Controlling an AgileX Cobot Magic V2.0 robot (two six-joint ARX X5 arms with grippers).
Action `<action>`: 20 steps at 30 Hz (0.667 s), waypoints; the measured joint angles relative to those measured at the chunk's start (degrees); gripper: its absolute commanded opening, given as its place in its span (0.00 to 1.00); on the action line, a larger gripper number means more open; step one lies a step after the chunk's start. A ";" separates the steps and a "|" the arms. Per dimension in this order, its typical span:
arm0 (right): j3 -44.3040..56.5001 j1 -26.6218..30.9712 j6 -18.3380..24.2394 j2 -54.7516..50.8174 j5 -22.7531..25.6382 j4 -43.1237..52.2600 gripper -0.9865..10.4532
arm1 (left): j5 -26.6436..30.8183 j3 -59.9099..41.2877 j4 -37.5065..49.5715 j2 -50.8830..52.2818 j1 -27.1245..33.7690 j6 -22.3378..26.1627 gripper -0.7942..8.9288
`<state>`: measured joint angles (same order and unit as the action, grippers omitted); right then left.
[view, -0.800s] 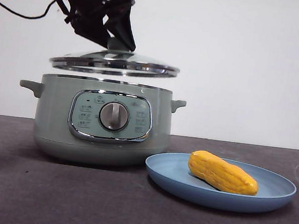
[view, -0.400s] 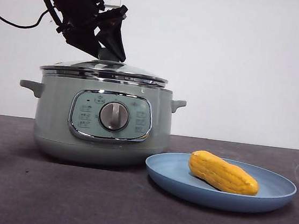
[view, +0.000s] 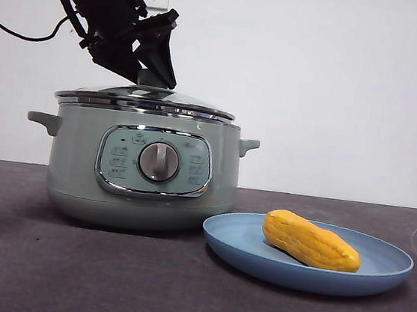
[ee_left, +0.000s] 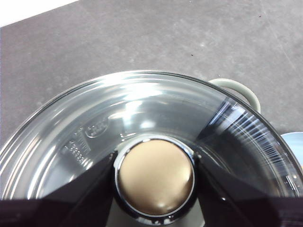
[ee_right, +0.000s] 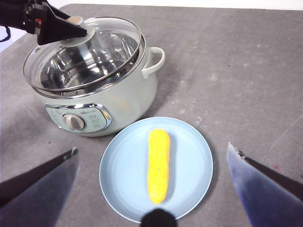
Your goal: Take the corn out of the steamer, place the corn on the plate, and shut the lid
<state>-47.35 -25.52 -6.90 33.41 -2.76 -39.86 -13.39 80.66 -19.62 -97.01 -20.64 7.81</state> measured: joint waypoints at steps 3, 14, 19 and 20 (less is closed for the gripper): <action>0.00 0.00 0.00 0.00 -0.02 0.00 0.61 | 0.17 0.00 -0.04 0.00 -0.44 0.15 0.07; 0.00 0.00 0.00 0.00 -0.02 0.00 0.61 | 0.55 0.00 -0.90 -0.07 -1.25 0.17 0.07; 0.00 0.00 0.00 0.00 -0.02 0.00 0.61 | 1.07 0.00 -1.27 -0.11 -1.29 0.63 0.07; 0.00 0.00 0.00 0.00 -0.02 0.00 0.61 | 1.20 0.00 -1.33 -0.13 -1.29 0.68 0.07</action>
<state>-47.35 -25.52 -6.90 33.41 -2.79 -39.86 -12.19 80.66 -20.95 -97.14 -21.93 8.49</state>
